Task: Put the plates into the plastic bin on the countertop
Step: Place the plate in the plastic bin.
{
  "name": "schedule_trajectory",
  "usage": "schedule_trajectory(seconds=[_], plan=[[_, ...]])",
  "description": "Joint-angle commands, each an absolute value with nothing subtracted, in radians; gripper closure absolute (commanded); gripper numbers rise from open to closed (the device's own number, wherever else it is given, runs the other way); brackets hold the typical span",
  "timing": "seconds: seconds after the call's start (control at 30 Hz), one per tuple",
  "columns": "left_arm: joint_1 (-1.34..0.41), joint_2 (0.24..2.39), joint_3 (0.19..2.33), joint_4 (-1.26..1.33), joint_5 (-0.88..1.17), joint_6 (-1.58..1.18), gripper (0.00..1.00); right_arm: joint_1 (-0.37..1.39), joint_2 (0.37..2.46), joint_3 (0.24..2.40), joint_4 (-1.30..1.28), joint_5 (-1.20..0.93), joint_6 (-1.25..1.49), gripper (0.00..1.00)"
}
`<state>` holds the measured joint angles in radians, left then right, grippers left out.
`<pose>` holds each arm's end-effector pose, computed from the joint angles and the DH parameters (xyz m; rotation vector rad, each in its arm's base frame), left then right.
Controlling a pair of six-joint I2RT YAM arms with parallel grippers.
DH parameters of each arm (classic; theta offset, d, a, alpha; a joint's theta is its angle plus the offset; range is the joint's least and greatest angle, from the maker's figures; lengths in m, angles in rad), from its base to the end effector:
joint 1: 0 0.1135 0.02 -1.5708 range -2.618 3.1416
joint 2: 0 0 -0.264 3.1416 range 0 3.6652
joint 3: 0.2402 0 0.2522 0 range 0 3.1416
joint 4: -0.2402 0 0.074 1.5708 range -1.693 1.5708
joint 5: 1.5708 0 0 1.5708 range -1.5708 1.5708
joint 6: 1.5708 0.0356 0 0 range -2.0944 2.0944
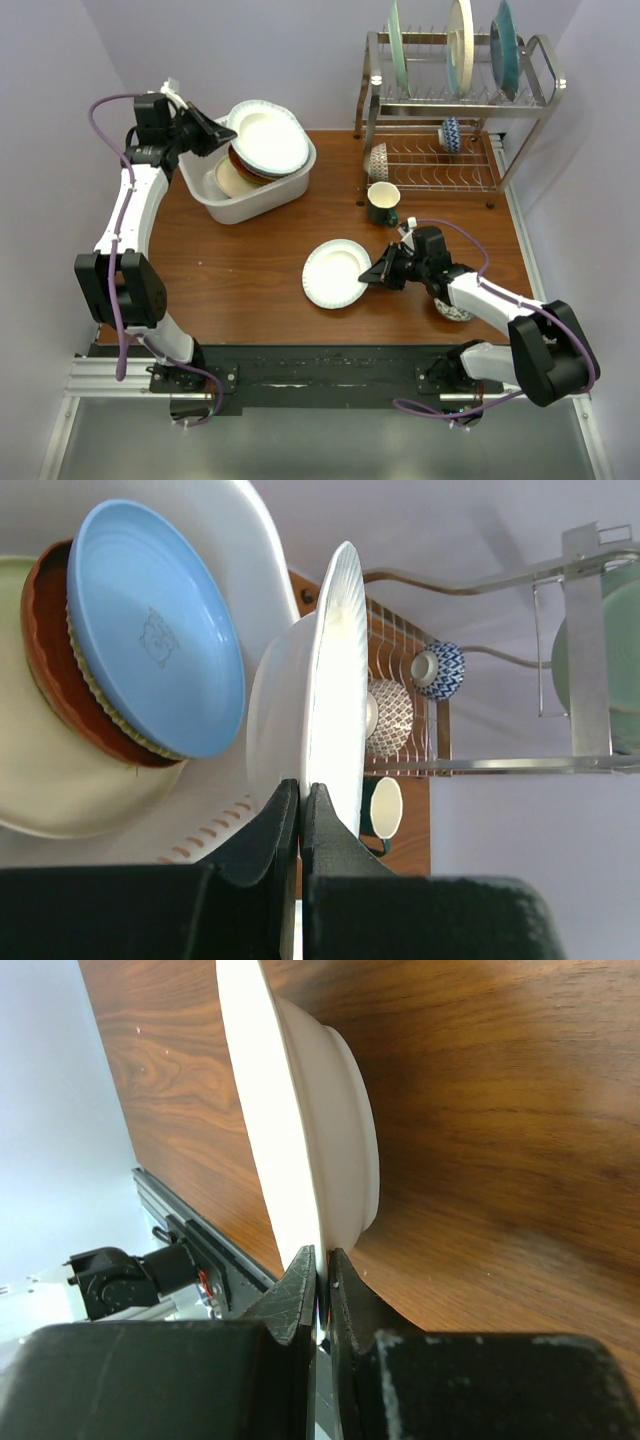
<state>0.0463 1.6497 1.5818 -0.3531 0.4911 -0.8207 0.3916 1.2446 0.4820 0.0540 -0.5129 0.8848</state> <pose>0.3858 0.0011 0.3768 -0.5586 1.9988 -0.9766 0.2093 0.1053 0.1694 0.3145 2.4713 1.1987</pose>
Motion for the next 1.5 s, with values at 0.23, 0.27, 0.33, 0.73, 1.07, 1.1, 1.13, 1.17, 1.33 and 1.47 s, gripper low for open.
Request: schedule_trajectory(seconds=[0.23, 0.27, 0.33, 0.73, 1.07, 1.1, 1.13, 1.17, 1.33, 1.47], plan=[[0.067, 1.715, 1.568, 0.067, 0.609, -0.997, 1.0, 0.391, 1.244, 0.459, 0.066, -0.52, 0.85, 0.99], [0.067, 1.723, 1.568, 0.081, 0.614, -1.005, 1.0, 0.391, 1.243, 0.457, 0.066, -0.519, 0.848, 0.99], [0.067, 1.746, 1.574, 0.109, 0.614, -1.022, 1.0, 0.391, 1.247, 0.457, 0.067, -0.52, 0.847, 0.99], [0.09, 1.868, 1.508, 0.202, 0.589, -1.058, 1.0, 0.393, 1.25, 0.451, 0.069, -0.522, 0.839, 0.99], [0.149, 1.879, 1.373, 0.21, 0.561, -1.028, 1.0, 0.393, 1.255, 0.448, 0.069, -0.526, 0.836, 0.99], [0.161, 1.872, 1.359, 0.218, 0.56, -1.028, 1.0, 0.391, 1.253, 0.448, 0.069, -0.528, 0.835, 0.99], [0.167, 1.87, 1.341, 0.222, 0.558, -1.028, 1.0, 0.391, 1.255, 0.448, 0.069, -0.528, 0.834, 0.99], [0.172, 1.871, 1.336, 0.215, 0.561, -1.019, 1.0, 0.393, 1.255, 0.448, 0.069, -0.526, 0.834, 0.99], [0.19, 1.901, 1.328, 0.189, 0.6, -0.986, 1.0, 0.391, 1.258, 0.449, 0.071, -0.528, 0.833, 0.99], [0.195, 1.905, 1.324, 0.114, 0.572, -0.927, 0.9, 0.391, 1.258, 0.446, 0.069, -0.528, 0.833, 0.98]])
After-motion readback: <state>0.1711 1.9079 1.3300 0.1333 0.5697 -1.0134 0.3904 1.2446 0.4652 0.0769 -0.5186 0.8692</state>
